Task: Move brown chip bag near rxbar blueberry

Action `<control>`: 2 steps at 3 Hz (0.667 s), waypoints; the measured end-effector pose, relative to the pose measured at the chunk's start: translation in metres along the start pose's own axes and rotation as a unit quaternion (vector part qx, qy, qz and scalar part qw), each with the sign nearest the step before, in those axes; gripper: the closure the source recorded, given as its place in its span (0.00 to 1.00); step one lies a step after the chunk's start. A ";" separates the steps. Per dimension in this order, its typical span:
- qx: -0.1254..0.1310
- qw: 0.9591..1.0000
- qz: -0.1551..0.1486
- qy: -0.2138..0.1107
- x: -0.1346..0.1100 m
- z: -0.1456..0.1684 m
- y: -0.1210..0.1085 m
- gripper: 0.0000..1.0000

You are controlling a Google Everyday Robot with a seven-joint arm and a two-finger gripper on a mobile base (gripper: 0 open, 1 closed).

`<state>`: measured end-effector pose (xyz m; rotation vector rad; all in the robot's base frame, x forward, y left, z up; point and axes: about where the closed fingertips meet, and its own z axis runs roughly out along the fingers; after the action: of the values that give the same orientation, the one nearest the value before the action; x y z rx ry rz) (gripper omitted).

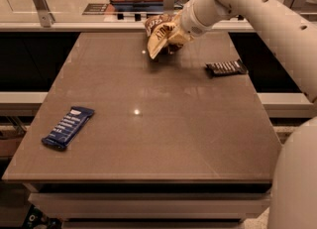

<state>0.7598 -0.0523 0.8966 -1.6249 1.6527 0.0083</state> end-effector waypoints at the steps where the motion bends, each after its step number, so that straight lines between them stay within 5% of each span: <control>1: 0.020 1.000 0.001 0.003 -0.013 -0.037 0.014 1.00; 2: 0.044 0.999 0.011 0.018 -0.022 -0.075 0.041 1.00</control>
Offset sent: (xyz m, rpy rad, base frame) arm -0.1426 -0.0247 0.0547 -0.0259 -0.0731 -0.1565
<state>0.6831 -0.0653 0.9377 -1.5490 1.6743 -0.0824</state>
